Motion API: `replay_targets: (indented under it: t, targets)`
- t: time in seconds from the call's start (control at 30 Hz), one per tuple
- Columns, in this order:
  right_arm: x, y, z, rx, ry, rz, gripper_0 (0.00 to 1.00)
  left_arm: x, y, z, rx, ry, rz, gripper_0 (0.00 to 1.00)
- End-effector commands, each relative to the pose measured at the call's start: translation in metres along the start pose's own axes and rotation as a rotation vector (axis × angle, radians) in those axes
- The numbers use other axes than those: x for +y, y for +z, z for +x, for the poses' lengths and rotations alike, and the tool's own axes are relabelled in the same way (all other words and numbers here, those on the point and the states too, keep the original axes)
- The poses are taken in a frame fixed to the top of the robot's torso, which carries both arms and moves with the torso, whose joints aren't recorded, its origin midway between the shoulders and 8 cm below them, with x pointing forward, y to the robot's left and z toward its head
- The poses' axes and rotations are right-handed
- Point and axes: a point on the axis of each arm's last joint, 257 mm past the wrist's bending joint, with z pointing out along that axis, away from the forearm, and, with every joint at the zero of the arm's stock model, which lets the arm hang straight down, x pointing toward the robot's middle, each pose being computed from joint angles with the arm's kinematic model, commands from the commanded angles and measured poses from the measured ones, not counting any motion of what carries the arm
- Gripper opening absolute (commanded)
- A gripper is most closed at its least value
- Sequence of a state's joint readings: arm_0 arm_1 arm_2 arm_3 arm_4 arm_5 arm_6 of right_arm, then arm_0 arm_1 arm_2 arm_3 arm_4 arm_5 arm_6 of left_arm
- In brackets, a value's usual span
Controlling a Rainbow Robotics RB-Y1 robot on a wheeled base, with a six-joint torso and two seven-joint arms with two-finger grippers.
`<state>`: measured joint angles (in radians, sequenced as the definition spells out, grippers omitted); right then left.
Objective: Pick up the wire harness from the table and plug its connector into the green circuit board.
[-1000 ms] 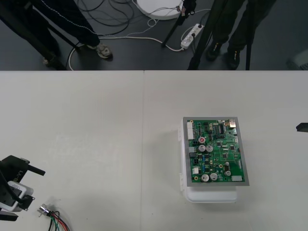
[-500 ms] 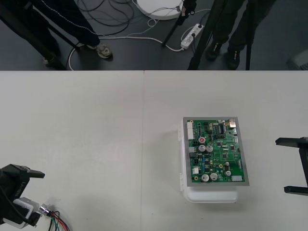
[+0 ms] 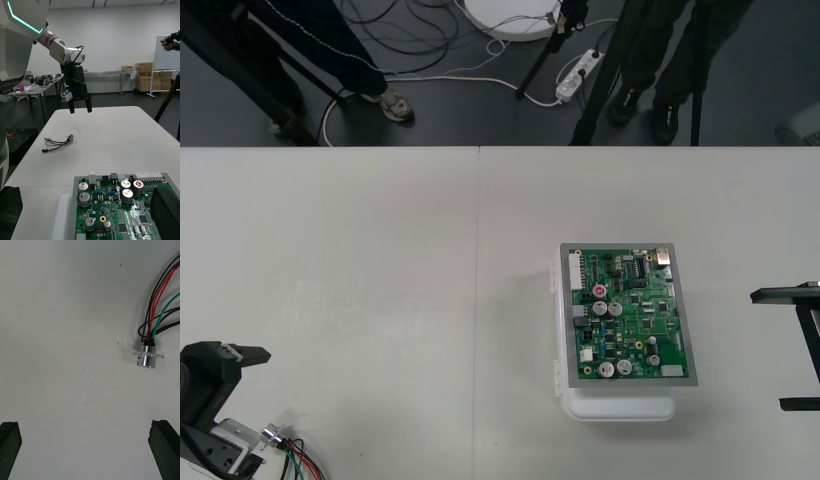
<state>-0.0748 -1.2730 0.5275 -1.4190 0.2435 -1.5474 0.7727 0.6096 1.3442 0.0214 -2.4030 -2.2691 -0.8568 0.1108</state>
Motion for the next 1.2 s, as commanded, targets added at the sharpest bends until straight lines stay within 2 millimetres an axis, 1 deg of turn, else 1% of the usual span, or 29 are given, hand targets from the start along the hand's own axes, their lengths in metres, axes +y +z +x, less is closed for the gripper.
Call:
replay_targets:
  t: [0.03, 0.13, 0.23, 0.37, 0.57, 0.63, 0.83, 1.07, 1.13, 1.2]
  targets:
    - [-0.004, -0.005, -0.002, 0.018, -0.094, -0.024, 1.0, 0.003, 0.003, -0.009, 0.014, 0.159, -0.042, 1.0]
    - [-0.005, -0.004, -0.001, 0.018, -0.105, -0.023, 1.0, 0.003, 0.009, -0.009, 0.053, 0.219, -0.07, 1.0]
    - [-0.008, -0.005, 0.0, 0.021, -0.117, -0.018, 1.0, -0.002, 0.014, -0.009, 0.086, 0.217, -0.077, 1.0]
    - [-0.011, -0.004, 0.001, 0.023, -0.12, -0.008, 1.0, -0.012, 0.024, -0.019, 0.072, 0.168, -0.064, 1.0]
    - [-0.017, -0.003, 0.002, 0.026, -0.109, 0.011, 1.0, -0.027, 0.041, -0.021, 0.06, 0.125, -0.04, 1.0]
    - [-0.018, -0.003, 0.002, 0.026, -0.106, 0.014, 1.0, -0.031, 0.047, -0.019, 0.063, 0.105, -0.038, 1.0]
    - [-0.022, -0.005, 0.002, 0.032, -0.119, 0.018, 1.0, -0.038, 0.062, -0.021, 0.057, 0.062, -0.035, 1.0]
    - [-0.023, -0.005, 0.003, 0.034, -0.113, 0.021, 1.0, -0.048, 0.084, -0.033, 0.022, 0.034, -0.043, 1.0]
    - [-0.023, -0.005, 0.003, 0.033, -0.112, 0.02, 1.0, -0.051, 0.092, -0.034, 0.016, 0.027, -0.046, 1.0]
    - [-0.023, -0.005, 0.003, 0.033, -0.112, 0.02, 1.0, -0.053, 0.099, -0.031, 0.019, 0.01, -0.054, 1.0]
